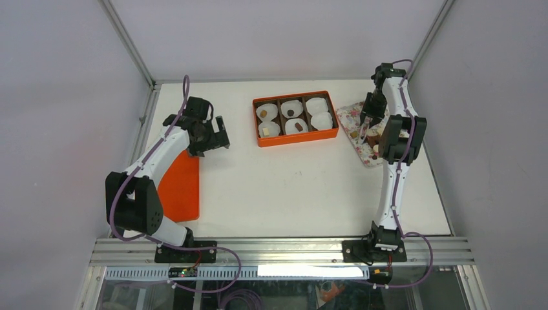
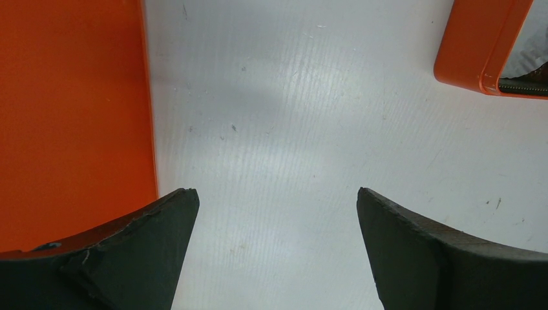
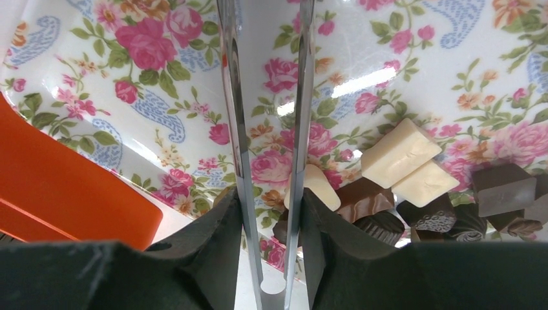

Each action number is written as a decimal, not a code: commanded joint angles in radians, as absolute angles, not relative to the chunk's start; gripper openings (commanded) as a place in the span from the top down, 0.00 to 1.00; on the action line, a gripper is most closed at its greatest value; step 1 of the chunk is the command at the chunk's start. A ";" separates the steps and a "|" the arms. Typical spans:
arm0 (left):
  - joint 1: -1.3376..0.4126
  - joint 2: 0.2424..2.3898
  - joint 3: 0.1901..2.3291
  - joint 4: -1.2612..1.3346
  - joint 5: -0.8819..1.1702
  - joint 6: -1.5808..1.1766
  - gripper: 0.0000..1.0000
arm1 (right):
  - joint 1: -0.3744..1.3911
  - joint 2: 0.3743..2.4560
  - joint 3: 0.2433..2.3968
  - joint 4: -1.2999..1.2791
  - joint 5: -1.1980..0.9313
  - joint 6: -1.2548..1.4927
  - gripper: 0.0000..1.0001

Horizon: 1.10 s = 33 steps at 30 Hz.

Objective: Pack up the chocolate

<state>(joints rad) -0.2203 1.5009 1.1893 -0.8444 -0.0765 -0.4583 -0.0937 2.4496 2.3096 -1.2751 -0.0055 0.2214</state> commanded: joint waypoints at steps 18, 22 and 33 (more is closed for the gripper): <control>-0.201 1.440 1.191 -0.806 -0.039 -0.431 0.01 | -0.089 2.041 1.959 -1.219 -0.070 0.196 1.00; -0.201 1.428 1.181 -0.801 -0.029 -0.436 0.01 | -0.072 1.965 1.934 -1.225 -0.110 0.182 1.00; -0.201 1.384 1.166 -0.806 -0.032 -0.441 0.01 | 0.163 2.024 2.111 -1.284 -0.122 0.204 1.00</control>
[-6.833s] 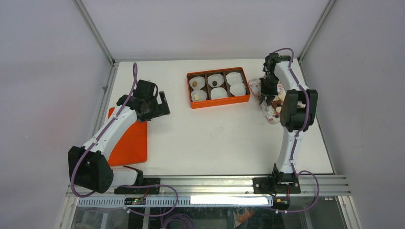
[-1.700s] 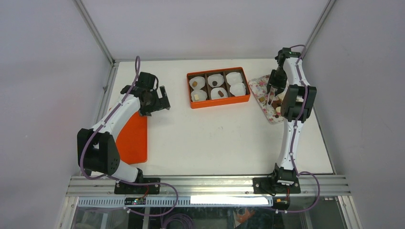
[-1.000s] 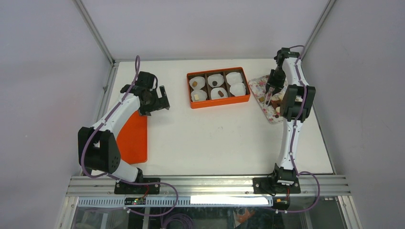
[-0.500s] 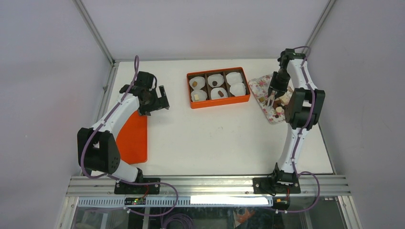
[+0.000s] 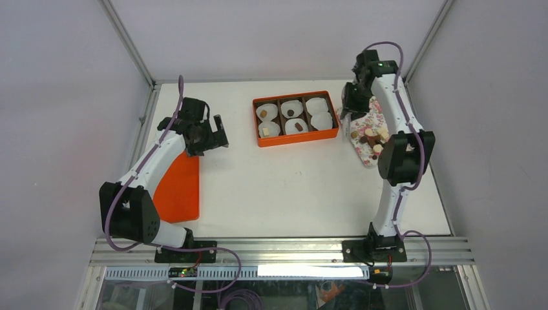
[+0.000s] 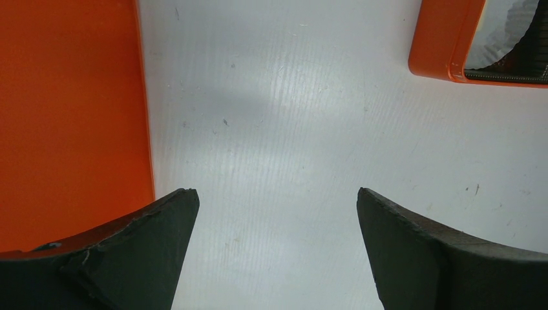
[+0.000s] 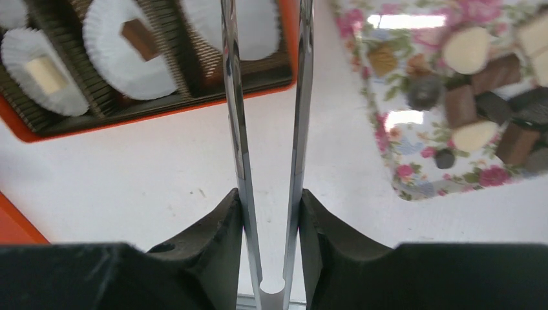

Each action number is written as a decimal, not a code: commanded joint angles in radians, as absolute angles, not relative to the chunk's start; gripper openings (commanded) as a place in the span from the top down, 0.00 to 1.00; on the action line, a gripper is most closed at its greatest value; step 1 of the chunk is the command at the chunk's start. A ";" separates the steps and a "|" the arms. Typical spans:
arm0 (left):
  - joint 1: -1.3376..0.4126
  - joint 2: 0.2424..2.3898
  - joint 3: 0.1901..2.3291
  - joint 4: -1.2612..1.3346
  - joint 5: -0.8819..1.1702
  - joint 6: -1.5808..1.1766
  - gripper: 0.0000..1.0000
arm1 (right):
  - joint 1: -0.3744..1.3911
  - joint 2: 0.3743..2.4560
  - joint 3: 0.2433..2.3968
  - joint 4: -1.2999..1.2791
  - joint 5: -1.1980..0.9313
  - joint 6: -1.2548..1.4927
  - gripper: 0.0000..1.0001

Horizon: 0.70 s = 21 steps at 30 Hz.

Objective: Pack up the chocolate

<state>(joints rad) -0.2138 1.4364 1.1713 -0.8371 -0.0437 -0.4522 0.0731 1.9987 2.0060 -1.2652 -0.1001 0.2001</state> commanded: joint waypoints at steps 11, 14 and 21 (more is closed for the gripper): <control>-0.202 1.352 1.150 -0.840 -0.069 -0.436 0.01 | 0.262 2.238 2.315 -1.314 -0.108 0.229 1.00; -0.202 1.348 1.151 -0.841 -0.071 -0.443 0.01 | 0.273 2.268 2.315 -1.310 -0.098 0.233 1.00; -0.201 1.355 1.154 -0.841 -0.068 -0.443 0.01 | 0.282 2.295 2.300 -1.309 -0.089 0.233 0.98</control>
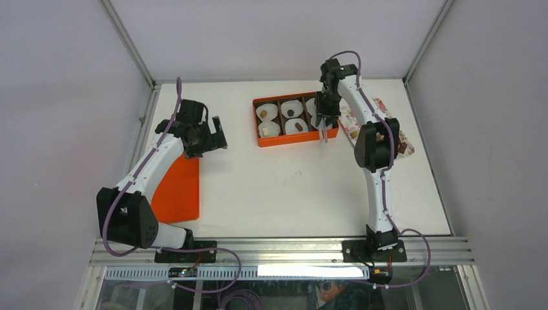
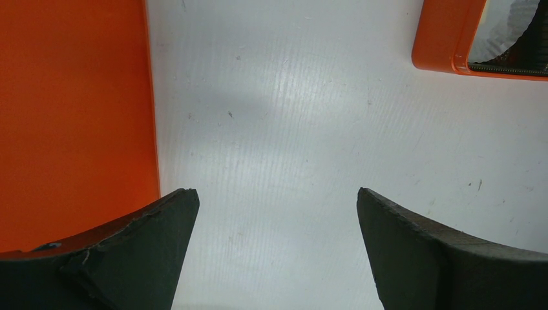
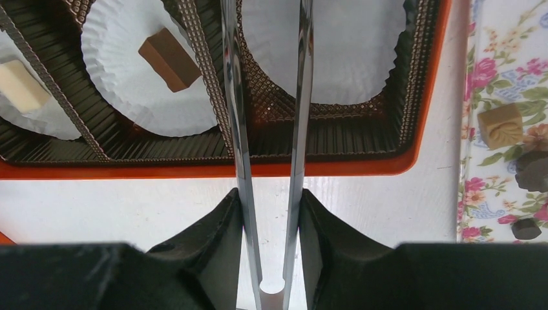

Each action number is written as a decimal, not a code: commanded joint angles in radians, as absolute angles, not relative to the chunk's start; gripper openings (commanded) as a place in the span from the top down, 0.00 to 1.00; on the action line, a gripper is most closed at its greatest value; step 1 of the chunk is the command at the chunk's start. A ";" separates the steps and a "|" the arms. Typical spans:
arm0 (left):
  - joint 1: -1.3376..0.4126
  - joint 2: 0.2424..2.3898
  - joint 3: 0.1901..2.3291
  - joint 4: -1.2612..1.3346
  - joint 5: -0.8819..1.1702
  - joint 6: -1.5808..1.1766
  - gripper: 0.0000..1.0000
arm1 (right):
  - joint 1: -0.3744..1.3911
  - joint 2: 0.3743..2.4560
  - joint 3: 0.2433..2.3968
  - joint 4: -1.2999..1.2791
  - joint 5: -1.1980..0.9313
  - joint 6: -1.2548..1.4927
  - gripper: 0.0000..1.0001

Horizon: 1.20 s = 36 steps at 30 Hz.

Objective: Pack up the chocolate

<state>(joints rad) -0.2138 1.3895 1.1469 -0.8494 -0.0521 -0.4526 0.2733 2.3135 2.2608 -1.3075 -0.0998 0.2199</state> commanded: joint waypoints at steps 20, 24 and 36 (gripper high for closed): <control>-0.197 1.363 1.177 -0.844 -0.092 -0.434 0.01 | 0.284 2.353 2.332 -1.290 -0.053 0.242 0.74; -0.196 1.373 1.183 -0.846 -0.085 -0.440 0.01 | 0.284 2.352 2.330 -1.290 -0.053 0.240 0.68; -0.196 1.355 1.194 -0.851 -0.101 -0.443 0.01 | 0.283 2.348 2.324 -1.289 -0.050 0.235 0.61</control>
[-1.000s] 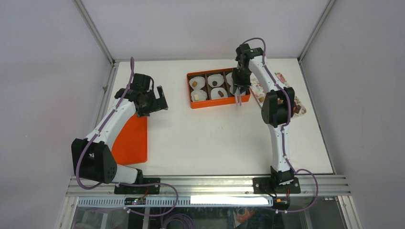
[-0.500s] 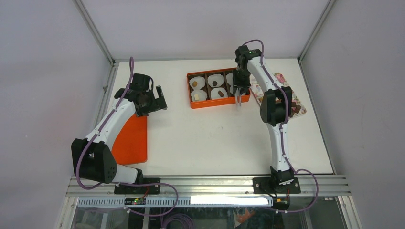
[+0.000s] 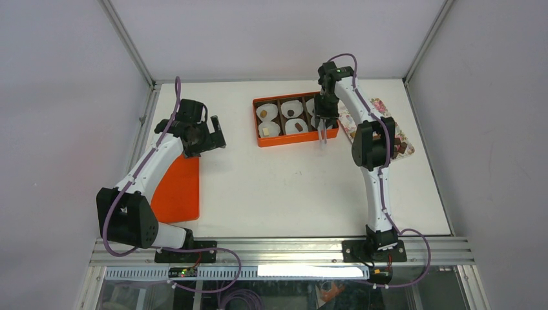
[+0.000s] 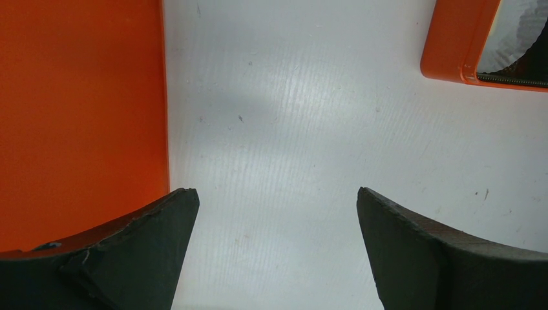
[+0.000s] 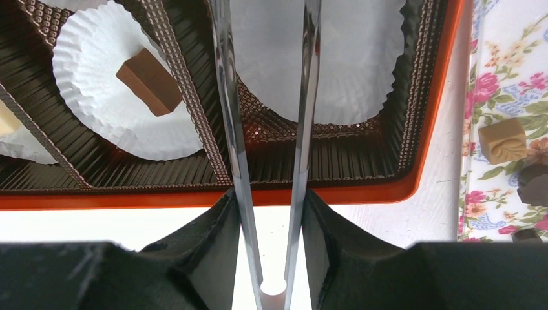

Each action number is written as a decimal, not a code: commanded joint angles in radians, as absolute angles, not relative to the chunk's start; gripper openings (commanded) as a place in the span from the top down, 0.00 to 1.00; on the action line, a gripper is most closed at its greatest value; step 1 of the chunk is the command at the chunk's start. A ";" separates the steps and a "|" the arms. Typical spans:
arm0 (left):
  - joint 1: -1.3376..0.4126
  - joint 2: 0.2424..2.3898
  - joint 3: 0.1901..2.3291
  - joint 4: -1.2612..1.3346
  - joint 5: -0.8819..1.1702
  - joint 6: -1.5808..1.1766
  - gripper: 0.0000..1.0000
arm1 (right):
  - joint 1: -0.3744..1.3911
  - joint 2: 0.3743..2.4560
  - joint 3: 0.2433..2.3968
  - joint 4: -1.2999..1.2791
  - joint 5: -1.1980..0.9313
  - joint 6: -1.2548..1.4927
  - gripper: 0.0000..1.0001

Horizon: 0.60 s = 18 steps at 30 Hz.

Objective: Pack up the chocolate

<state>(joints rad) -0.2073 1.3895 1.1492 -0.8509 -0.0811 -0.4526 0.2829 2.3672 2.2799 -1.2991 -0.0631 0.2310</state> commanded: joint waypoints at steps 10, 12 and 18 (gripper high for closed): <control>-0.196 1.338 1.192 -0.860 -0.099 -0.446 0.01 | 0.282 2.315 2.326 -1.289 -0.059 0.226 0.60; -0.196 1.336 1.193 -0.861 -0.099 -0.448 0.01 | 0.282 2.288 2.331 -1.287 -0.074 0.226 0.62; -0.196 1.333 1.198 -0.861 -0.079 -0.454 0.01 | 0.266 2.112 2.256 -1.270 -0.059 0.220 0.65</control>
<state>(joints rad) -0.2073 1.3762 1.1549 -0.8722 -0.0803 -0.4530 0.2806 2.3356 2.2745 -1.2968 -0.0582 0.2298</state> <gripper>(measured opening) 0.992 0.387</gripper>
